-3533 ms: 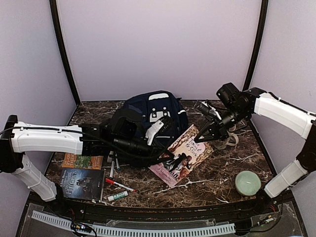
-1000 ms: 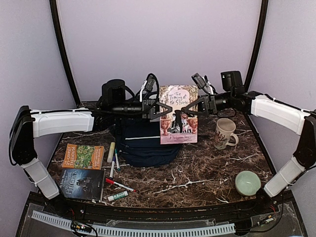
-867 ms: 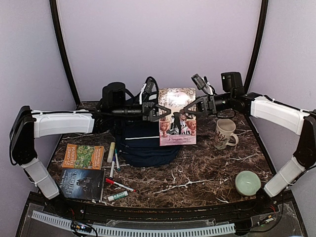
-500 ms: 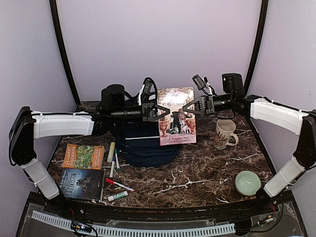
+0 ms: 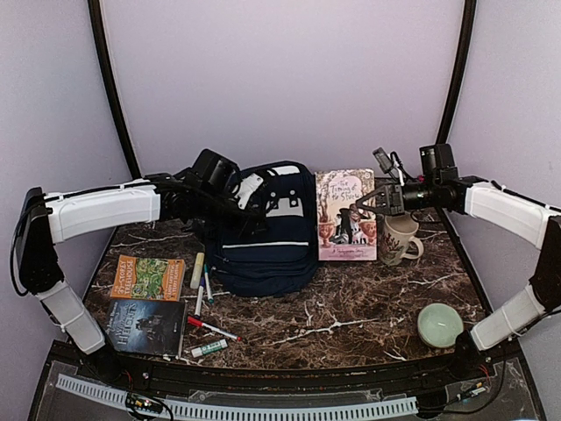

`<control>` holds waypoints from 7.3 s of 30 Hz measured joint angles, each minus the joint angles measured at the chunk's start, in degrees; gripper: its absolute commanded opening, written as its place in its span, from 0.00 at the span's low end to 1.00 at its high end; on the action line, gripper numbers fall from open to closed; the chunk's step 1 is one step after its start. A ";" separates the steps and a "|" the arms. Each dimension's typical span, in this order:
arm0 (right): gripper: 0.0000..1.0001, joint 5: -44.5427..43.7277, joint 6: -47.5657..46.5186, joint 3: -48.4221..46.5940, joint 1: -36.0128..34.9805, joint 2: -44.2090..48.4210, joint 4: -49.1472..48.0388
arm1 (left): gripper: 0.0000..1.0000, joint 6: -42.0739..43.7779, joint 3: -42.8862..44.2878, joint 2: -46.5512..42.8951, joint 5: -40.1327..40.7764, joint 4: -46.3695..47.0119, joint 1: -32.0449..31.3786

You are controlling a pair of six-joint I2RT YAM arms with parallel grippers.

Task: Pack the student bag
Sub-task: Pick up the largest pocket of the bag from the student bag, then place the book in the largest pocket of the bag, then adjust the book in the largest pocket of the bag.

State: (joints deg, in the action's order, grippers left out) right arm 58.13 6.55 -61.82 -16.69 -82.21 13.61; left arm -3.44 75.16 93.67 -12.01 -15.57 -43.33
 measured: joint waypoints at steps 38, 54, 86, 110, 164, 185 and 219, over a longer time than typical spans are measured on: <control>0.00 -2.64 -6.51 4.74 1.60 4.11 4.37 | 0.08 20.61 10.38 20.22 6.27 -20.13 -4.74; 0.00 -2.71 -8.04 0.46 1.64 4.11 14.38 | 0.00 13.20 14.80 11.61 10.84 -13.97 -6.40; 0.00 5.29 14.45 1.95 -13.88 -13.03 -1.90 | 0.00 -4.07 -5.46 -3.08 29.24 17.62 -9.44; 0.00 0.35 41.88 3.67 -15.82 -33.31 -26.62 | 0.00 -3.82 -16.85 -10.95 37.05 30.03 -13.88; 0.53 -11.67 44.57 -19.21 -18.14 -46.99 -32.33 | 0.00 -8.68 -8.07 -11.76 24.61 11.34 -14.34; 0.57 -19.54 19.39 -1.77 -22.47 -26.73 -9.77 | 0.00 -10.38 -14.19 -14.10 38.88 15.43 -14.95; 0.63 -28.24 -27.61 -10.49 -40.00 -12.94 15.21 | 0.00 -16.00 -15.34 -12.17 26.32 16.37 -11.13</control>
State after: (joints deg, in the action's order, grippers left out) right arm 29.89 -21.06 -72.31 -56.69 -95.15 28.82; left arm -19.44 59.81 81.49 14.31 0.80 -54.46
